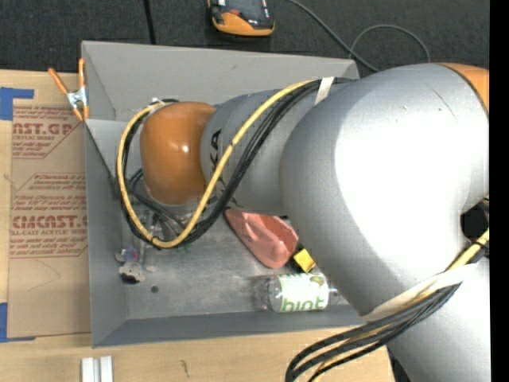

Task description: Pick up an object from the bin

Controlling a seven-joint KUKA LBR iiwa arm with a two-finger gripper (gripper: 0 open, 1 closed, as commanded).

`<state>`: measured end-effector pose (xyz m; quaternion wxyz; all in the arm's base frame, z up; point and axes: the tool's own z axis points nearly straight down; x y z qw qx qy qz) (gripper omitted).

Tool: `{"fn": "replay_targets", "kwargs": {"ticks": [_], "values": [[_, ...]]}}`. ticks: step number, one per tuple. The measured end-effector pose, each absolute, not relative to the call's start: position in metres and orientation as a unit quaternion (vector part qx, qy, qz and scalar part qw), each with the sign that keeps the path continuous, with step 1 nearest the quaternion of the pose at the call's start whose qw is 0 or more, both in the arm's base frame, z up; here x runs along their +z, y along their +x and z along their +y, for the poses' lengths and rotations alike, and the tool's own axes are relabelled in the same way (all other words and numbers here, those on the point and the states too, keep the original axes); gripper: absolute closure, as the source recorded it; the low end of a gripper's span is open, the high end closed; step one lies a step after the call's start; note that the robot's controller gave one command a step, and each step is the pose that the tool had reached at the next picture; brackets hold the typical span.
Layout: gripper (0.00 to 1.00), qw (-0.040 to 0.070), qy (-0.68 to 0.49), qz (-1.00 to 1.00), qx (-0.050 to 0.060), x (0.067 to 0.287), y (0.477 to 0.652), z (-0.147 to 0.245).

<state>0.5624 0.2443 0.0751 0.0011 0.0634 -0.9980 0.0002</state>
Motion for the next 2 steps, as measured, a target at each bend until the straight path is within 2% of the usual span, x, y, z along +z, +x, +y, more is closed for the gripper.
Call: {"fn": "replay_targets", "kwargs": {"ticks": [1, 2], "values": [[1.00, 0.003, 0.063, -0.998, 0.001, 0.096, 0.561, 0.244], [1.00, -0.002, 0.063, -0.998, -0.001, 0.112, 0.564, 0.245]]}}
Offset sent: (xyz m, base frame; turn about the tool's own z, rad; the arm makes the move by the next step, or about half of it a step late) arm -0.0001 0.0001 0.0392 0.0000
